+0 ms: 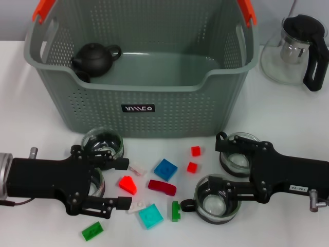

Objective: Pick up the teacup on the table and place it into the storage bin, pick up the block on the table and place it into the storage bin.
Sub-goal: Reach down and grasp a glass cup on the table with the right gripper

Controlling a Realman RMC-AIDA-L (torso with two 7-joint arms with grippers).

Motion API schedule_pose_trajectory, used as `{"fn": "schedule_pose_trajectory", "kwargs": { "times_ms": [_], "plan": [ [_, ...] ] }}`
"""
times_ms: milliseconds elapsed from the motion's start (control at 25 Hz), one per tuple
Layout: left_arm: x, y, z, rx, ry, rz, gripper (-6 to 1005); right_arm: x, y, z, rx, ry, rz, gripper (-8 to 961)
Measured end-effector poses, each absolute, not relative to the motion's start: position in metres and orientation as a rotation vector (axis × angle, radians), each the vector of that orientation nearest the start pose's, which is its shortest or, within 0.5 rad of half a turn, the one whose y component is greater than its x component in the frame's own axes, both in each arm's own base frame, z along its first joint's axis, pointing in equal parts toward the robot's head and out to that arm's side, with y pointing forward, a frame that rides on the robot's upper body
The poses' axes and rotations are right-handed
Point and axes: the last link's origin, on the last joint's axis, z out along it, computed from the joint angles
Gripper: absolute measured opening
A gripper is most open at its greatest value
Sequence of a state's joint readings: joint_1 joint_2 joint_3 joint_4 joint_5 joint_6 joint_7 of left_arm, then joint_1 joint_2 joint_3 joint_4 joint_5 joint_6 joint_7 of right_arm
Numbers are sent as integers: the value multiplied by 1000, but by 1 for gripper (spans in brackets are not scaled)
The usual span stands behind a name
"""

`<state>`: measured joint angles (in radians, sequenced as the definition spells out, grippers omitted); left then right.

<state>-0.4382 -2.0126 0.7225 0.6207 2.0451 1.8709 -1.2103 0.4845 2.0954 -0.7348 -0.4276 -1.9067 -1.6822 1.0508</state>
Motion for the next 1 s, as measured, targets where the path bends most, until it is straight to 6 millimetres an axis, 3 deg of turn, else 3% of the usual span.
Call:
{"fn": "schedule_pose_trajectory", "kwargs": {
  "times_ms": [640,760,1000],
  "plan": [
    [-277,263,20,-2992,-436,-859,843,262,279,-39,-2806,437,960,914],
    [-277,259,33,-2954,-442,-950,843,261,280,-37,-2814,508,973,915],
    [-292,255,73,-2657,-511,-1155,843,249,290,-29,-2938,720,884,914]
  ]
}}
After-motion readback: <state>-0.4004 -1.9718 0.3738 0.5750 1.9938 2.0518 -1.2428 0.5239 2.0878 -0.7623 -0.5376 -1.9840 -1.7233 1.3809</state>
